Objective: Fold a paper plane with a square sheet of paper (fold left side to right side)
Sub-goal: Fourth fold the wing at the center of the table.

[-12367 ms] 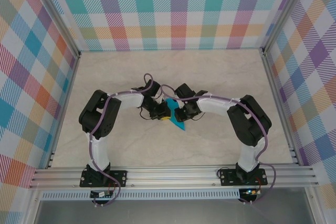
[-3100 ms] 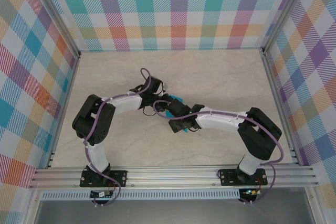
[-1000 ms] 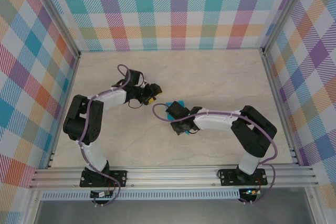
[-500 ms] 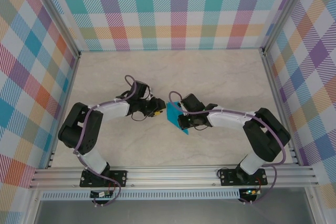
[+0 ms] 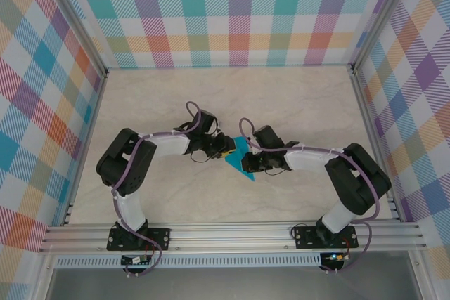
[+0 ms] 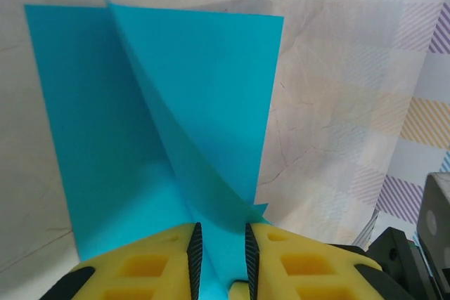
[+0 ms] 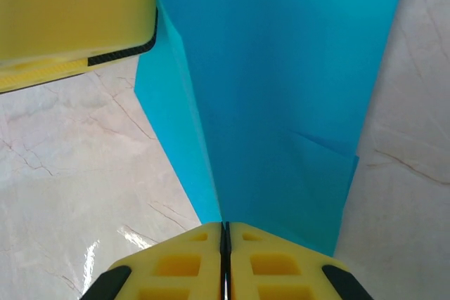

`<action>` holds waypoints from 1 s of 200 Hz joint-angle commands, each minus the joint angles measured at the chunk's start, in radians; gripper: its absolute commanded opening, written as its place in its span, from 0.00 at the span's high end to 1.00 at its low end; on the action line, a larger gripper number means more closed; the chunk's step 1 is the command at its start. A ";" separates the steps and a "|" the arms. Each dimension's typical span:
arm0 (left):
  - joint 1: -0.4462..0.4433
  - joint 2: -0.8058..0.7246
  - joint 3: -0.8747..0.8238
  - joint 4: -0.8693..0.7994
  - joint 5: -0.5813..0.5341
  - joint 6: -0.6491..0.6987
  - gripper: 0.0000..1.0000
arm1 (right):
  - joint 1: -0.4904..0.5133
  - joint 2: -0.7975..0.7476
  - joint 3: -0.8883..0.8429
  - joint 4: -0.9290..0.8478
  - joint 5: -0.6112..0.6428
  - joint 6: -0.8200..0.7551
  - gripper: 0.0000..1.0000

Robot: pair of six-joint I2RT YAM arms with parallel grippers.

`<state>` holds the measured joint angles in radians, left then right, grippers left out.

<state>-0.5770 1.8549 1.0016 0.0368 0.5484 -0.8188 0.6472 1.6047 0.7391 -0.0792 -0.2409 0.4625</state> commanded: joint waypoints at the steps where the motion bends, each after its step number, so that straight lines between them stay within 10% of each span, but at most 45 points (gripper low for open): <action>1: -0.023 0.032 0.040 0.016 -0.003 -0.005 0.75 | -0.019 -0.028 -0.027 0.056 -0.063 0.038 0.91; 200: -0.022 -0.013 0.022 -0.047 -0.050 0.035 0.81 | -0.102 0.026 -0.044 0.203 -0.239 0.178 0.94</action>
<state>-0.5926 1.8320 1.0237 -0.0044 0.5034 -0.7925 0.5632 1.6138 0.6918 0.0574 -0.4294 0.5961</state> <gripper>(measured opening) 0.190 0.067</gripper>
